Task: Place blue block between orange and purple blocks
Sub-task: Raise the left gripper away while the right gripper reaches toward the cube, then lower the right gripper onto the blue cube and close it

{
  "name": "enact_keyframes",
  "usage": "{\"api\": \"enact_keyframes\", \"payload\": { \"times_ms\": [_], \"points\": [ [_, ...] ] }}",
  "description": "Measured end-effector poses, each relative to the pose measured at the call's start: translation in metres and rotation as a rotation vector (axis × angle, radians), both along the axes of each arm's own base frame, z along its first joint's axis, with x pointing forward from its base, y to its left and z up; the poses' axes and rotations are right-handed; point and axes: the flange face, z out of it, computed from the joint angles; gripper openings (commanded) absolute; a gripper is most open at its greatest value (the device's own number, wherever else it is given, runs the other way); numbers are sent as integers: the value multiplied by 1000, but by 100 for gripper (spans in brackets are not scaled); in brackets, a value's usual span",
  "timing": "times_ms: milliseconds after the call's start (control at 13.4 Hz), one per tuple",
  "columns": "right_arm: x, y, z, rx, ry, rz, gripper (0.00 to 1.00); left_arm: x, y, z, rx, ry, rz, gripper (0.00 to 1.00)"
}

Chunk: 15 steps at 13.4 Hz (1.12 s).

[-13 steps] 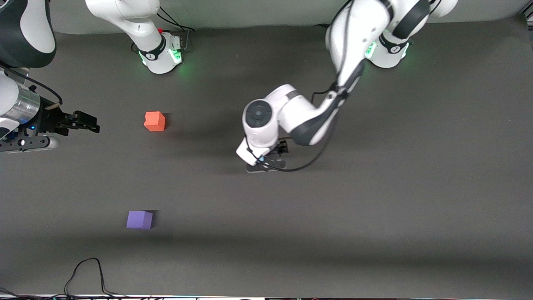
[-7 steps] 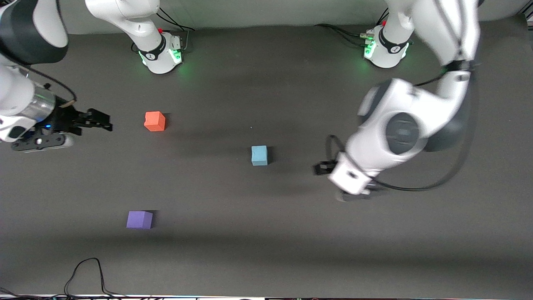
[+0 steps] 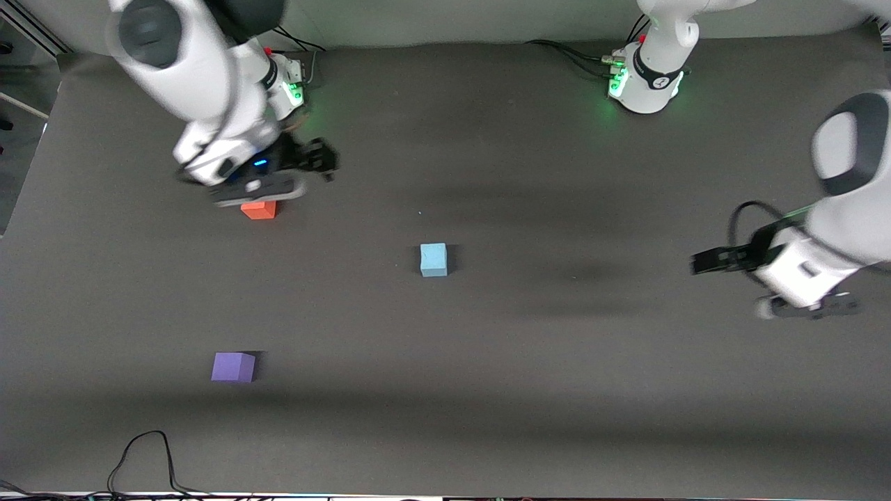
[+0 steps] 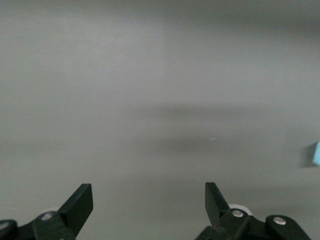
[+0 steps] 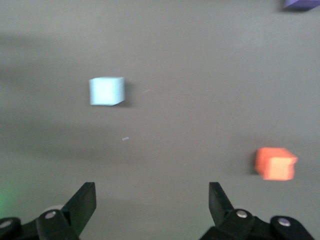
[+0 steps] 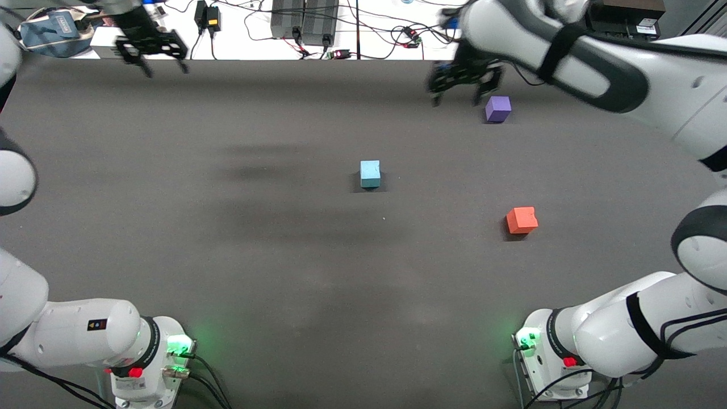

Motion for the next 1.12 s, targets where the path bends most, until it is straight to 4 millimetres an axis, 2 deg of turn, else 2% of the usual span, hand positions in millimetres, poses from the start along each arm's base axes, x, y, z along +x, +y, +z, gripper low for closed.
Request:
{"api": "enact_keyframes", "payload": {
  "times_ms": [74, 149, 298, 447, 670, 819, 893, 967, 1116],
  "points": [
    [-7, 27, -1, 8, 5, -15, 100, -8, 14, 6, 6, -6, -12, 100],
    [-10, 47, -2, 17, 12, -30, 100, -15, 20, 11, 19, -12, -21, 100],
    [-15, 77, -10, 29, 30, -21, 100, -28, 16, 22, 46, -23, -37, 100],
    [-21, 97, -20, 27, 41, -21, 100, -37, 12, 34, 60, -32, -46, 100],
    [-25, 117, -41, 23, 48, -34, 100, -48, 14, 48, 70, -31, -59, 100],
    [-19, 128, -69, 19, 50, -39, 100, -54, 22, 58, 74, -38, -63, 100],
    [-15, 135, -90, 18, 47, -42, 100, -57, 29, 63, 76, -48, -62, 100],
    [-11, 140, -118, 12, 38, -43, 100, -59, 33, 68, 78, -56, -62, 100],
    [-6, 145, -177, -17, 14, -39, 100, -61, 28, 75, 80, -68, -74, 100]
  ]
}}
